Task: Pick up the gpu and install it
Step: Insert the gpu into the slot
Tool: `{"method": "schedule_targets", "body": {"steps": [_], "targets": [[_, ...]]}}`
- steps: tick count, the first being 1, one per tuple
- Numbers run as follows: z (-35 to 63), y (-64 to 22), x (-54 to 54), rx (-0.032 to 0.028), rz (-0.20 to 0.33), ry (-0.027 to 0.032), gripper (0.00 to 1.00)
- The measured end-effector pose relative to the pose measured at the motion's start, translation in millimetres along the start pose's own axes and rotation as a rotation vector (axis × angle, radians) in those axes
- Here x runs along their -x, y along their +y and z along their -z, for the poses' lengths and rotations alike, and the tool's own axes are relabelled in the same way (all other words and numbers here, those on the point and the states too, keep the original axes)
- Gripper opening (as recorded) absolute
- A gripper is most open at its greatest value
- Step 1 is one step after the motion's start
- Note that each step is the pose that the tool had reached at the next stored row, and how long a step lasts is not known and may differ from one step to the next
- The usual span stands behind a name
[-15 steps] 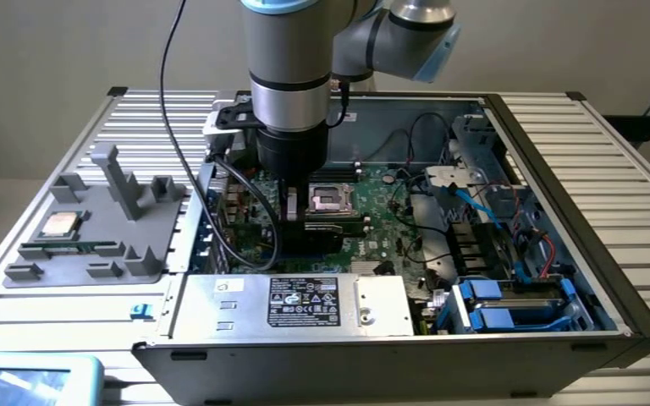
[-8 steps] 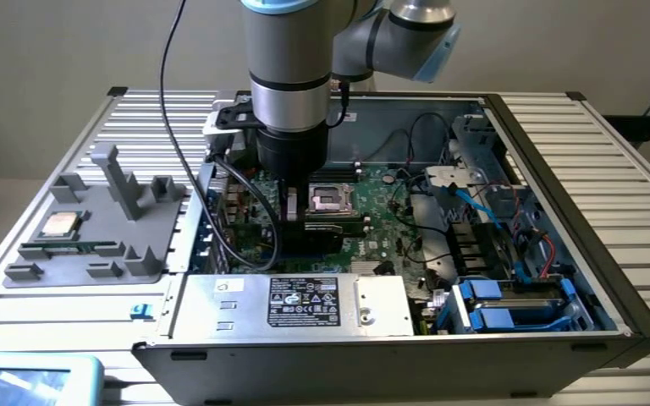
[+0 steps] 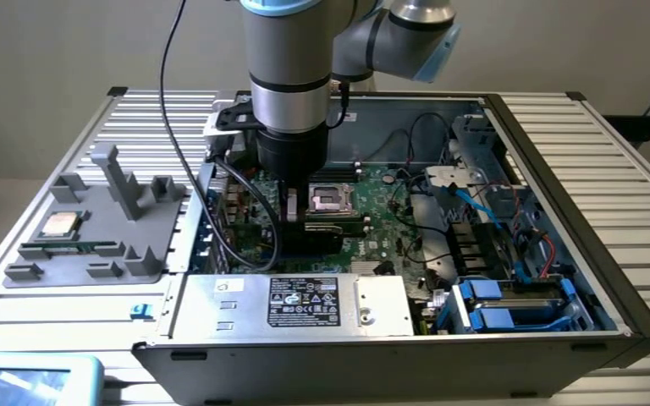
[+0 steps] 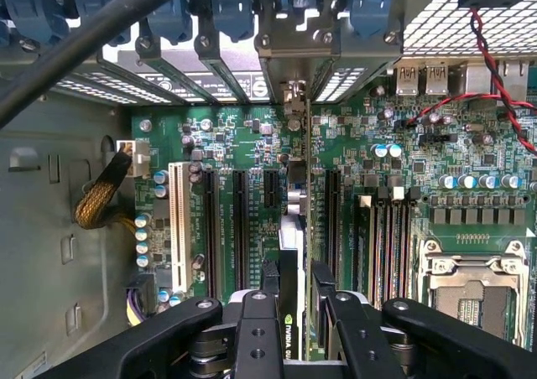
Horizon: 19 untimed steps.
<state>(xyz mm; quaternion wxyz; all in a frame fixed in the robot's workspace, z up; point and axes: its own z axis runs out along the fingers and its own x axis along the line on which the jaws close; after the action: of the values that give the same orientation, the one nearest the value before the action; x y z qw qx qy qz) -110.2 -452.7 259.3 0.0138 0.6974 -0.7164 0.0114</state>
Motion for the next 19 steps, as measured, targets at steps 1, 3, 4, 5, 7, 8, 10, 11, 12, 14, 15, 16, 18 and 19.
{"method": "schedule_targets", "body": {"steps": [1, 3, 4, 5, 7, 8, 10, 11, 12, 14, 15, 16, 18, 19], "targets": [[0.0, 0.0, 0.0, 0.0, 0.0, 0.0001, 0.25], [0.0, 0.0, 0.0, 0.0, 0.0, 0.0003, 0.25], [0.0, 0.0, 0.0, 0.0, 0.0, 0.0003, 0.25], [0.0, 0.0, 0.0, 0.0, 0.0, 0.0002, 0.25], [0.0, 0.0, 0.0, 0.0001, 0.0, 0.0005, 0.25], [-0.1, 0.0, -0.1, 0.0001, 0.0, 0.0006, 0.25], [-1.4, -0.1, 0.0, -0.0012, 0.0, 0.0005, 0.25], [-1.8, 0.0, 0.0, -0.0017, 0.0, 0.0006, 0.25], [-1.8, 0.0, 0.0, -0.0017, 0.0, 0.0006, 0.25], [-1.9, 0.1, 0.0, -0.0018, 0.0, 0.0006, 0.25], [-2.0, 0.0, 0.0, -0.0019, 0.0, 0.0003, 0.25], [-2.0, 0.0, 0.0, -0.0019, 0.0, 0.0004, 0.25], [-2.3, 0.3, 0.0, -0.0019, 0.0, 0.0004, 0.25], [-2.4, 0.6, 0.0, -0.0021, 0.0, 0.0003, 0.25]]}}
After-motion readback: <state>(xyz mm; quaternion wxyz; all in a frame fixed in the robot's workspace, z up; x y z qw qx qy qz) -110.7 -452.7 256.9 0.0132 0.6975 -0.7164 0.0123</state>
